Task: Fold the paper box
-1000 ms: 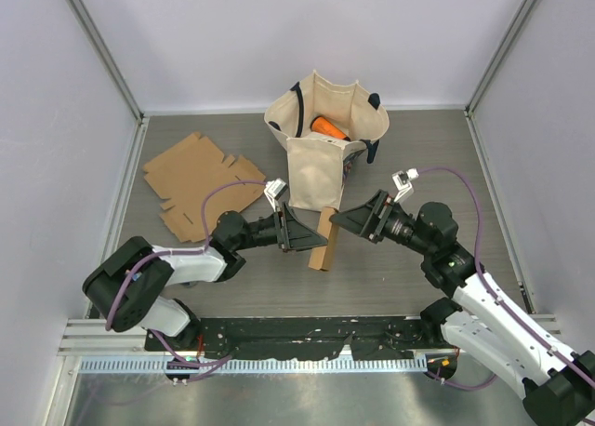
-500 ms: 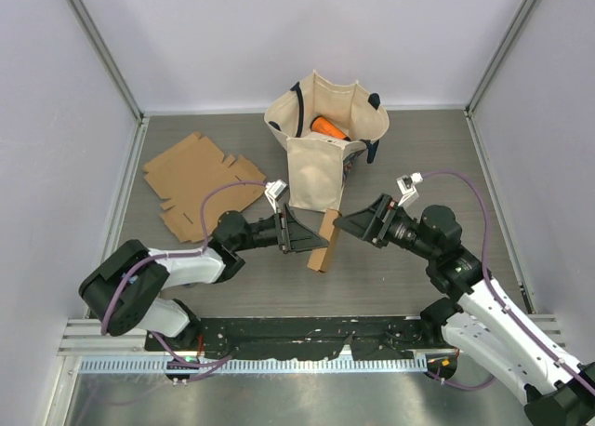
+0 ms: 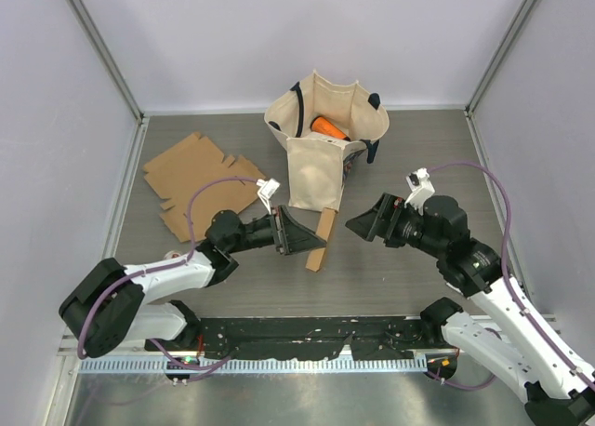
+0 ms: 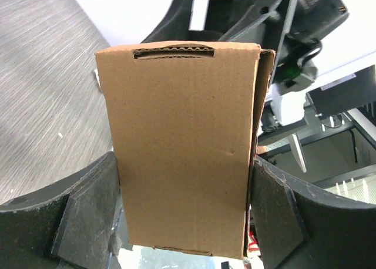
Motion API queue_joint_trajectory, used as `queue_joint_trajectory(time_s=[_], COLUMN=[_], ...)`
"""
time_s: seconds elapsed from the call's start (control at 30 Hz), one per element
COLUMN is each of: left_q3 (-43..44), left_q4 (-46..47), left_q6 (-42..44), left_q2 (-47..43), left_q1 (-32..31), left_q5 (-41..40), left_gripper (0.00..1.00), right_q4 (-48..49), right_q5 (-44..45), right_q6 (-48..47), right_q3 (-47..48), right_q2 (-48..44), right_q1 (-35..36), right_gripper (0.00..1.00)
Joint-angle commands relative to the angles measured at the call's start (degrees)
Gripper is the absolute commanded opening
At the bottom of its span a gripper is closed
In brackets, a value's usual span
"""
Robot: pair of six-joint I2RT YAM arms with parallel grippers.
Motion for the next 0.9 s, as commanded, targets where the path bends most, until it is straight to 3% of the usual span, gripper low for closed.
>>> queue_joint_trajectory(time_s=[0.0,0.07,0.13,0.2,0.3,0.53,0.7,0.73,0.87], left_q3=[3.1,4.4,7.4,9.7,12.7,15.6,16.4,16.1,14.5], left_q4=[-13.3,-21.2,-36.4,-49.0,-54.9,-59.5,-61.8,-61.6,-60.3], left_q6=[8.2,16.6,24.0,33.9,38.2,39.3,39.1,39.1,38.5], left_q2=[-2.1,-4.2,-8.0,-10.5,-11.0,-9.4,-9.4,-9.8,-11.9], left_q1=[-1.7,-2.8,-6.2,-11.4,-14.9,-16.5,-16.9,-17.0,-17.0], left_q5=[-2.5,-9.2,-17.3,-32.9,-42.9,-46.4,-48.1,-48.2,-47.5], left_gripper=[0.58,0.58,0.59,0.59,0.60,0.60,0.59,0.60,0.60], right_q4=[-8.7,-4.5,1.9,3.7,3.2,4.9,4.0,4.1,3.8], right_q5=[5.2,1.7,-0.9,-1.2,2.2,20.7,27.9,28.0,28.7], right_q6=[-8.4,-4.8,0.1,5.2,5.5,5.7,6.0,6.0,5.6], right_q3=[5.2,3.7,1.8,0.3,1.3,6.4,9.4,9.4,10.1], right_q2=[1.0,-0.6,-2.0,-1.1,2.4,10.4,14.1,14.5,17.5], right_q1=[-0.2,-0.2,-0.1,0.2,3.6,20.1,23.3,23.4,23.4], right_gripper=[0.89,0.89,0.89,0.88,0.88,0.81,0.71,0.63,0.62])
